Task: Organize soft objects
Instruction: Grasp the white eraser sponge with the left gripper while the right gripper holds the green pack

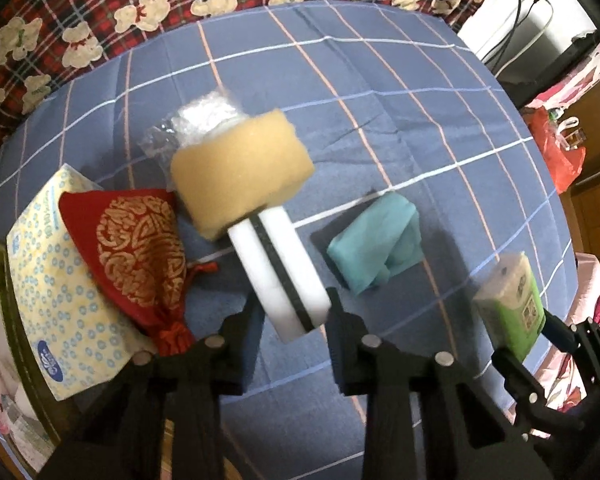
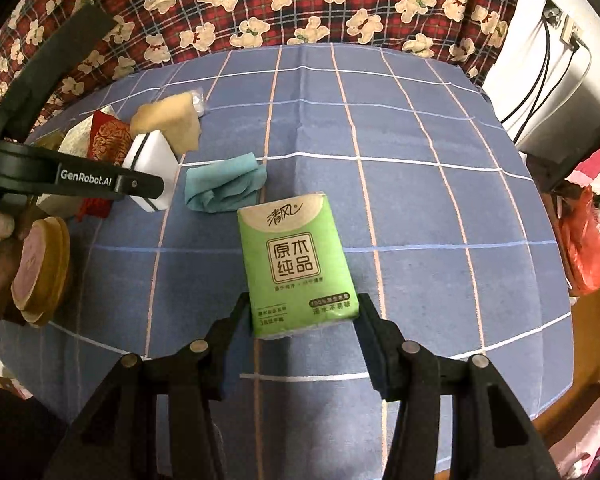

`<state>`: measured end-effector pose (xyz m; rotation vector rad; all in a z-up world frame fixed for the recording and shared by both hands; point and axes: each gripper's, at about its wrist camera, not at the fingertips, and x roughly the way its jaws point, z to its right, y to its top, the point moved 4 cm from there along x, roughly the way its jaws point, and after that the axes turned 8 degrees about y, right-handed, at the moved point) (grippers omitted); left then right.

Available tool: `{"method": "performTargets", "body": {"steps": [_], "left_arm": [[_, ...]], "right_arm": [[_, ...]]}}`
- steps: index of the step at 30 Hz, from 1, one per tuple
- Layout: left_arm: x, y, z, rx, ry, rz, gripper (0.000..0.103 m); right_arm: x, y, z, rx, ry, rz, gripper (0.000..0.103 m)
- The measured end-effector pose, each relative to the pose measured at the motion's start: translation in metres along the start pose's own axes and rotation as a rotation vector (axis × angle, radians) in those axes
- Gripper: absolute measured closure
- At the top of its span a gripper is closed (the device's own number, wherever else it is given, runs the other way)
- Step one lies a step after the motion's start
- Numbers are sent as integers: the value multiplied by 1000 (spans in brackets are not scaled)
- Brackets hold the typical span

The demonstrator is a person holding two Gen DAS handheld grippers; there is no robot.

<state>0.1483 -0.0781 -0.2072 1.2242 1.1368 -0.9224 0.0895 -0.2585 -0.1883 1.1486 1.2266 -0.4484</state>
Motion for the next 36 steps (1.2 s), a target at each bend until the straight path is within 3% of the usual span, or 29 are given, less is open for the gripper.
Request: {"method": "performTargets", "body": {"steps": [14, 36], "left_arm": [[-48, -14, 7, 74, -79, 43, 79], [-91, -28, -30, 64, -49, 123, 79]], "right_arm": [[-2, 16, -10, 8, 23, 45, 50], [-12, 41, -44, -12, 59, 96, 50]]}}
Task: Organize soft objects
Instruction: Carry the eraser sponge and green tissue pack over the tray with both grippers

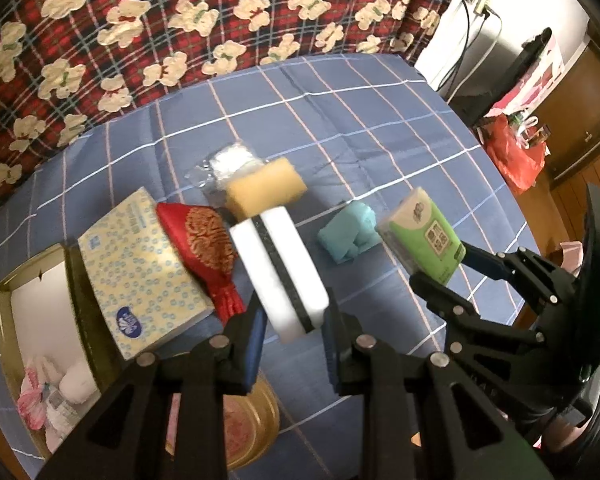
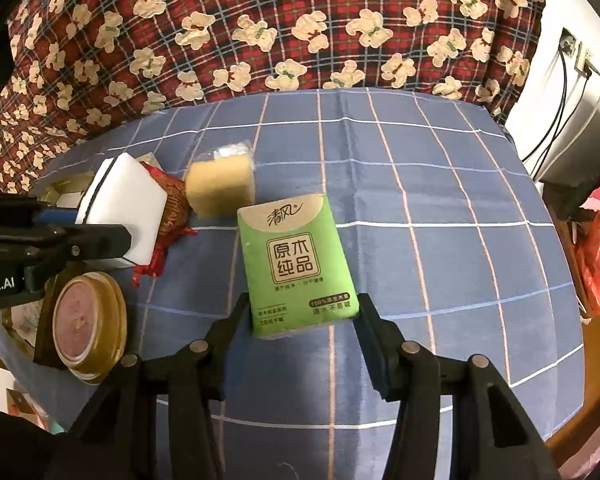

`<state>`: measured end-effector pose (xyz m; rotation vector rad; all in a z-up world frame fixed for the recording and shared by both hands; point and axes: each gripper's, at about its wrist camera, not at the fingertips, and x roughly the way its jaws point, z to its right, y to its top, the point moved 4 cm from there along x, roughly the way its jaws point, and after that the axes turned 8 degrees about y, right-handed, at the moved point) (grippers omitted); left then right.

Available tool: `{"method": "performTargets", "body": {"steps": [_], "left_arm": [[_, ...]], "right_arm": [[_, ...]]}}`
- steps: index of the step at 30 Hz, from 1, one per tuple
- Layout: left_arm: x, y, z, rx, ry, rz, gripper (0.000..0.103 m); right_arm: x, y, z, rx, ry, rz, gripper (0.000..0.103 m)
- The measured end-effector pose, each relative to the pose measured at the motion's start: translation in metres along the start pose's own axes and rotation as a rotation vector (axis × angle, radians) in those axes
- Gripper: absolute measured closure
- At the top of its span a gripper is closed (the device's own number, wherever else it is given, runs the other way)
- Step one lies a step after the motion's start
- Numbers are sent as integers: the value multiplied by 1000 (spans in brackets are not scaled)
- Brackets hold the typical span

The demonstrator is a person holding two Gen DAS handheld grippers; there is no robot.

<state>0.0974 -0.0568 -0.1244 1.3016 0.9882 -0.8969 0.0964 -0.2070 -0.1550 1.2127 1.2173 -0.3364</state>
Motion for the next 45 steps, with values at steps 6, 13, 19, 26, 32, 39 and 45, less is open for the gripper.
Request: {"method": "performTargets", "body": {"steps": [6, 13, 19, 26, 32, 39, 45], "left_arm": [[-6, -6, -12, -21, 5, 9, 79], [-13, -10, -26, -39, 10, 23, 79], [-19, -14, -39, -57, 15, 36, 79], [-23, -18, -53, -75, 12, 44, 79], [-25, -21, -66, -89, 13, 49, 79], [-27, -27, -84, -117, 17, 50, 79], [-29, -31, -100, -145, 22, 54, 79]], "right_arm": [[1, 4, -12, -14, 11, 4, 50], [1, 9, -26, -35, 21, 9, 50], [2, 15, -39, -52, 27, 17, 50], [5, 20, -56, -78, 33, 15, 50], [8, 23, -68, -92, 36, 13, 50], [12, 27, -85, -114, 43, 12, 50], [17, 31, -100, -138, 54, 9, 50]]}}
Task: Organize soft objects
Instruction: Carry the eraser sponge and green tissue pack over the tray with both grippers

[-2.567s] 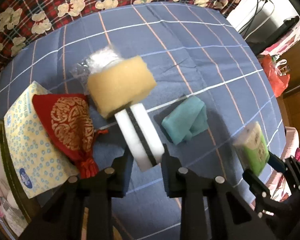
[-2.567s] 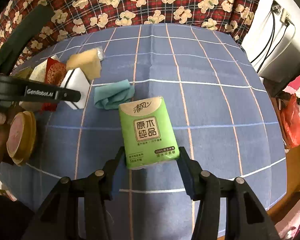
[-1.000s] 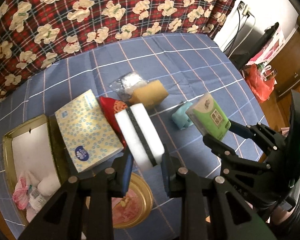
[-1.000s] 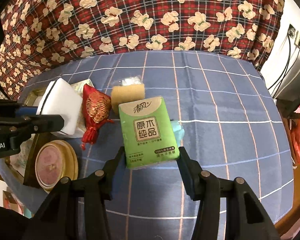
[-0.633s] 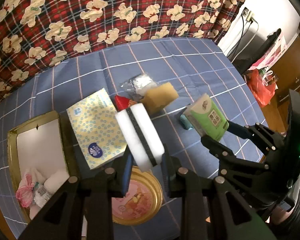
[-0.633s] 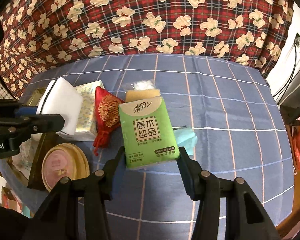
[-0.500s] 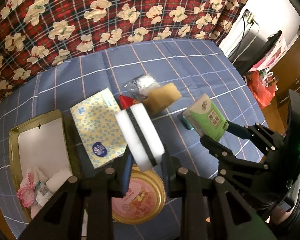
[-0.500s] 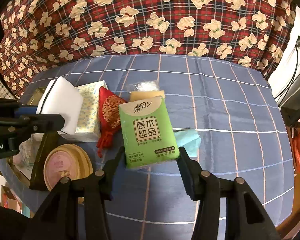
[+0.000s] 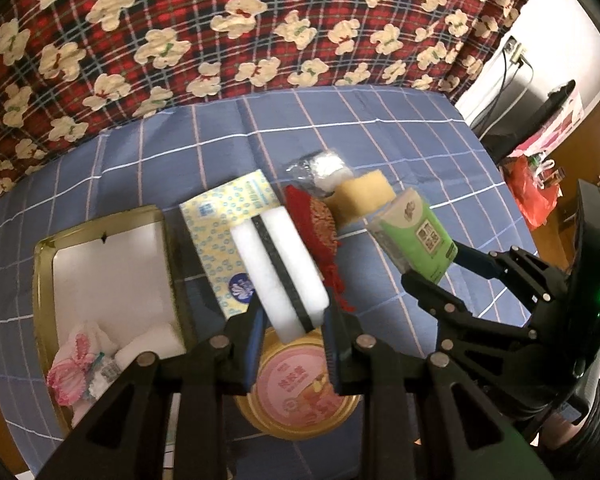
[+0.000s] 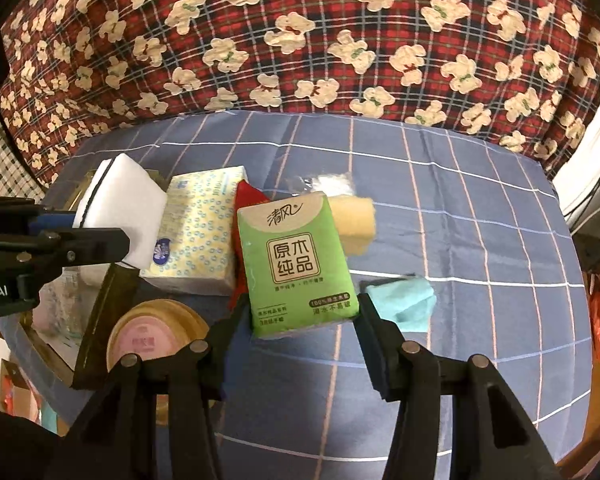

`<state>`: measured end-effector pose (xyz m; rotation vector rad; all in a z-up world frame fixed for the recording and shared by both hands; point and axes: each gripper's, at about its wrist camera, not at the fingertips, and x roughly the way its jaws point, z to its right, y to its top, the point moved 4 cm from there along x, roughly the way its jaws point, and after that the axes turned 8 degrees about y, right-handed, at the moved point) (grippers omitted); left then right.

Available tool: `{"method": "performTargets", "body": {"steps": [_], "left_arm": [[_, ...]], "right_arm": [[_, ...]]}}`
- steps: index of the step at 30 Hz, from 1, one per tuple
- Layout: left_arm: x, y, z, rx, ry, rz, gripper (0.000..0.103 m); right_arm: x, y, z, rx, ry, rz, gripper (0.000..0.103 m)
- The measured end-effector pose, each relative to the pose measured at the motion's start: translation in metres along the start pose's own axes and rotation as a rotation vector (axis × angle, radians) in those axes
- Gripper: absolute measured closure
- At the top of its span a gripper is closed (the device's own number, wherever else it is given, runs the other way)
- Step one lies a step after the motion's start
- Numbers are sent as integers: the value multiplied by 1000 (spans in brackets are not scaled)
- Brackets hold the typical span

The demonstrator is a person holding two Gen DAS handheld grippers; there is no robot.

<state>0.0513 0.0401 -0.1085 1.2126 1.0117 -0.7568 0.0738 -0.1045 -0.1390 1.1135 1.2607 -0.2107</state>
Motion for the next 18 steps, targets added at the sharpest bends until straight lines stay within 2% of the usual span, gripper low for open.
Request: {"method": "performTargets", "body": {"steps": [18], "left_arm": [[-3, -8, -45, -87, 32, -1, 79]], "right_arm": [[18, 19, -39, -77, 47, -8, 50]]}}
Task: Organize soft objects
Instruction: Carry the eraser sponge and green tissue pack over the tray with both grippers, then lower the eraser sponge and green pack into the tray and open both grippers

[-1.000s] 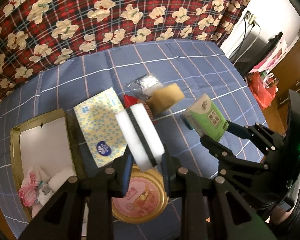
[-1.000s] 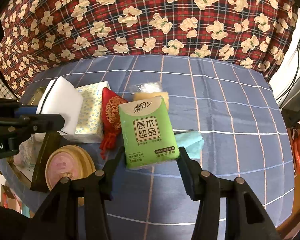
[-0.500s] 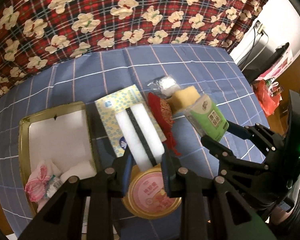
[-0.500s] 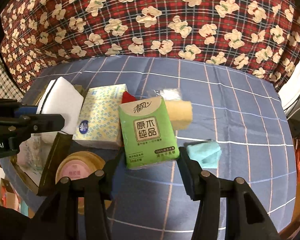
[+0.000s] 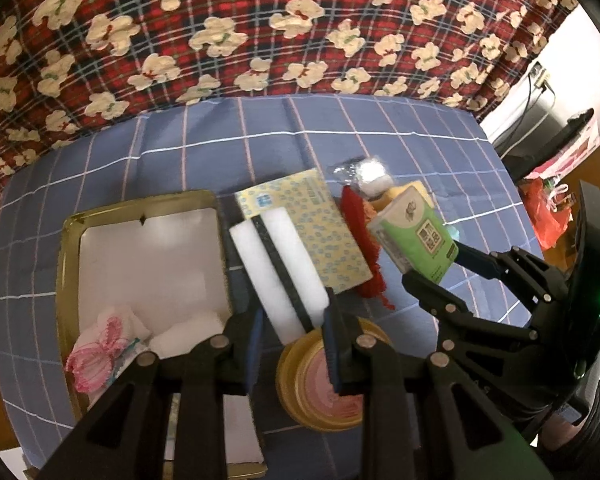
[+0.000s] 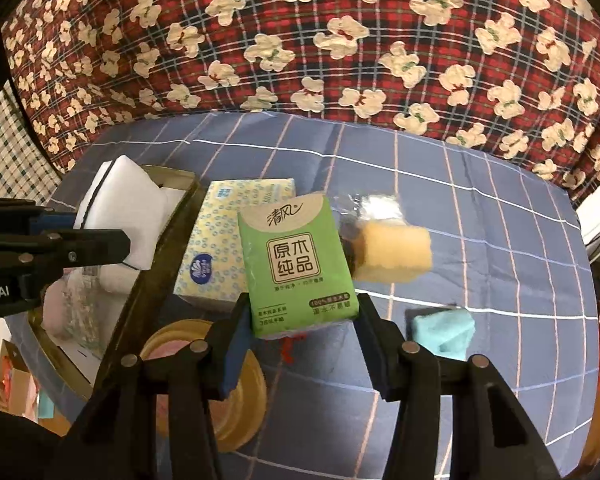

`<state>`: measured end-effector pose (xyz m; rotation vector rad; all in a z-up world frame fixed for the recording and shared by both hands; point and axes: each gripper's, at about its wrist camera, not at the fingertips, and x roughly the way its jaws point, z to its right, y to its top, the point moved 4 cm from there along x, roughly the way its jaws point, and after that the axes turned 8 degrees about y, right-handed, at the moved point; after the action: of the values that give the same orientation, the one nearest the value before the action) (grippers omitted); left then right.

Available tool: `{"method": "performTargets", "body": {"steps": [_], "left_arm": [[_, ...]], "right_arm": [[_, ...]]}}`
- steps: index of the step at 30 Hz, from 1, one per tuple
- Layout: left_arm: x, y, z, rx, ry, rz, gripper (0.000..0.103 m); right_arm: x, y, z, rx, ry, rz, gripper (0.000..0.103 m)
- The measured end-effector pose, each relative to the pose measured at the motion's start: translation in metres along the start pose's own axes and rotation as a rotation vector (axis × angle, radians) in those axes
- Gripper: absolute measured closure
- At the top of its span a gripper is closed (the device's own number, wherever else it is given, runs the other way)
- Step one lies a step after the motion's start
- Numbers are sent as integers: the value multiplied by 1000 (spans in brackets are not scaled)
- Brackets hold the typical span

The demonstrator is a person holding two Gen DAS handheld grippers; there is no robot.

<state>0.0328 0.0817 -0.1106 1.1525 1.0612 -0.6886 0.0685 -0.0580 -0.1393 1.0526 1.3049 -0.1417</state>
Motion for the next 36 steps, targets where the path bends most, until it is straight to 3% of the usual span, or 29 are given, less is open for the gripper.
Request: {"method": "performTargets", "body": {"steps": [36], "left_arm": [[4, -6, -79, -189, 74, -4, 79]], "right_arm": [[44, 41, -64, -168, 116, -29, 50]]}}
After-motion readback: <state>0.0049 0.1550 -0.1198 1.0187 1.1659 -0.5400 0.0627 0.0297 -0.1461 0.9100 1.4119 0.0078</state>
